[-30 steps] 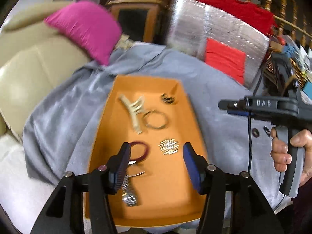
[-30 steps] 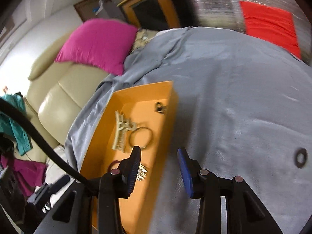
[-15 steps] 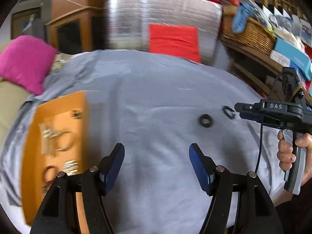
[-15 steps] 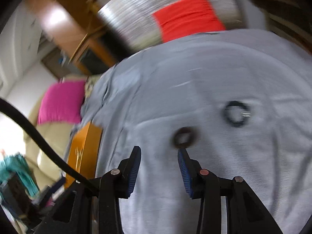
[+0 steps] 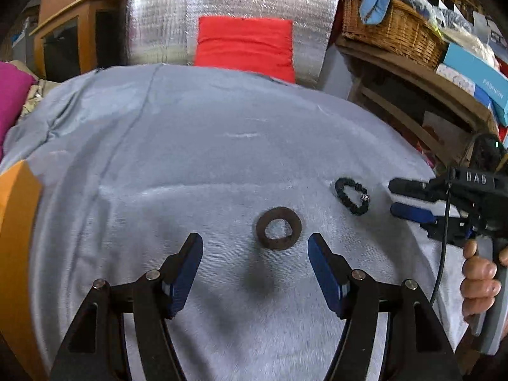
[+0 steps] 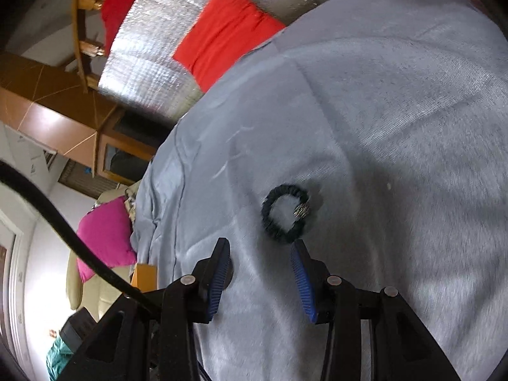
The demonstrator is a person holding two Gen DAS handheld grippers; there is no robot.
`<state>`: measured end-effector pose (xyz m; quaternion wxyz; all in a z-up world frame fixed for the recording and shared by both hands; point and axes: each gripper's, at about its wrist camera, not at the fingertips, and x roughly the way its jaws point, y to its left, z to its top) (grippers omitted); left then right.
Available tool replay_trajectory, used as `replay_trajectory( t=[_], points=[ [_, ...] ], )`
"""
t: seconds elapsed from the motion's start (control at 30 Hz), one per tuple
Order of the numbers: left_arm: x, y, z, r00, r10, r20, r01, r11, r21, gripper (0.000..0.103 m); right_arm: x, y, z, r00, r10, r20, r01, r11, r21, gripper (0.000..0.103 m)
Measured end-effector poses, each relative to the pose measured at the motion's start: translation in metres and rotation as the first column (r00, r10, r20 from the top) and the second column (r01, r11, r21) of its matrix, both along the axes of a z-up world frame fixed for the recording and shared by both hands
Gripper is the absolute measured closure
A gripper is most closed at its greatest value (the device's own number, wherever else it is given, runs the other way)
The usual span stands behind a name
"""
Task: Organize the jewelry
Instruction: 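Grasp the brown ring with the left tool while the right tool grasps the black scrunchie, then carry the brown ring and black scrunchie over the orange tray with both tools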
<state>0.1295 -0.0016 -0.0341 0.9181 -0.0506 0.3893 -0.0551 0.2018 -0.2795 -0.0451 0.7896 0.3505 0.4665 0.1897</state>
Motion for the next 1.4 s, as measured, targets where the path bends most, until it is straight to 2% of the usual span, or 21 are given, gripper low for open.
replay_trajectory(
  t=[0.07, 0.17, 0.27, 0.5, 0.53, 0.57, 0.6, 0.67, 0.73, 0.8, 0.83, 1.1, 1.2, 1.4],
  points=[
    [0.009, -0.006, -0.006, 1.0, -0.022, -0.02, 0.022, 1.0, 0.0, 0.034, 0.008, -0.002, -0.006, 1.0, -0.021, -0.02, 0.021, 1.0, -0.007, 0.059],
    [0.019, -0.014, -0.008, 0.999, -0.04, -0.005, 0.041, 0.999, 0.025, 0.034, 0.017, -0.002, -0.014, 0.997, -0.045, -0.062, 0.042, 0.998, -0.051, 0.059],
    [0.028, -0.013, -0.015, 0.998, -0.047, -0.031, 0.047, 0.999, 0.005, 0.034, 0.023, 0.0, -0.021, 0.994, -0.058, -0.087, 0.053, 0.996, -0.068, 0.059],
    [0.039, -0.016, -0.027, 0.997, -0.047, -0.053, 0.046, 0.999, -0.014, 0.035, 0.03, 0.02, -0.02, 0.994, -0.08, -0.074, 0.066, 0.981, -0.18, 0.06],
    [0.042, -0.017, -0.029, 0.997, -0.049, -0.058, 0.048, 0.999, -0.018, 0.039, 0.03, 0.023, -0.02, 0.994, -0.087, -0.071, 0.072, 0.978, -0.197, 0.06],
    [0.043, -0.018, -0.032, 0.996, -0.057, -0.069, 0.055, 0.998, -0.025, 0.052, 0.031, 0.027, -0.019, 0.994, -0.094, -0.065, 0.077, 0.971, -0.225, 0.063],
    [0.045, -0.02, -0.035, 0.996, -0.059, -0.074, 0.058, 0.998, -0.018, 0.058, 0.031, 0.03, -0.017, 0.993, -0.098, -0.059, 0.079, 0.963, -0.259, 0.066],
    [0.044, -0.024, -0.035, 0.997, -0.058, -0.058, 0.059, 0.998, 0.013, 0.065, 0.029, 0.04, -0.014, 0.994, -0.107, -0.035, 0.088, 0.932, -0.351, 0.08],
    [0.043, -0.024, -0.035, 0.996, -0.065, -0.055, 0.065, 0.998, 0.007, 0.075, 0.029, 0.047, -0.012, 0.993, -0.114, -0.007, 0.1, 0.895, -0.435, 0.088],
    [0.042, -0.019, -0.035, 0.996, -0.065, -0.06, 0.065, 0.998, -0.015, 0.087, 0.027, 0.051, -0.009, 0.994, -0.107, 0.015, 0.102, 0.88, -0.463, 0.088],
    [0.041, -0.017, -0.035, 0.996, -0.067, -0.063, 0.065, 0.997, -0.027, 0.09, 0.024, 0.052, -0.007, 0.995, -0.102, 0.022, 0.1, 0.875, -0.475, 0.089],
    [0.026, 0.006, -0.023, 0.998, -0.047, -0.052, 0.044, 0.997, -0.068, 0.092, 0.003, 0.042, 0.012, 0.996, -0.053, 0.072, 0.077, 0.919, -0.387, 0.089],
    [0.016, 0.01, -0.015, 0.998, -0.046, -0.032, 0.044, 0.997, -0.066, 0.092, -0.011, 0.036, 0.014, 0.998, -0.031, 0.055, 0.047, 0.947, -0.318, 0.089],
    [-0.004, 0.01, -0.005, 0.998, -0.056, -0.021, 0.055, 0.997, -0.061, 0.092, -0.038, 0.038, 0.015, 0.999, 0.014, 0.034, -0.003, 0.96, -0.281, 0.089]
  ],
)
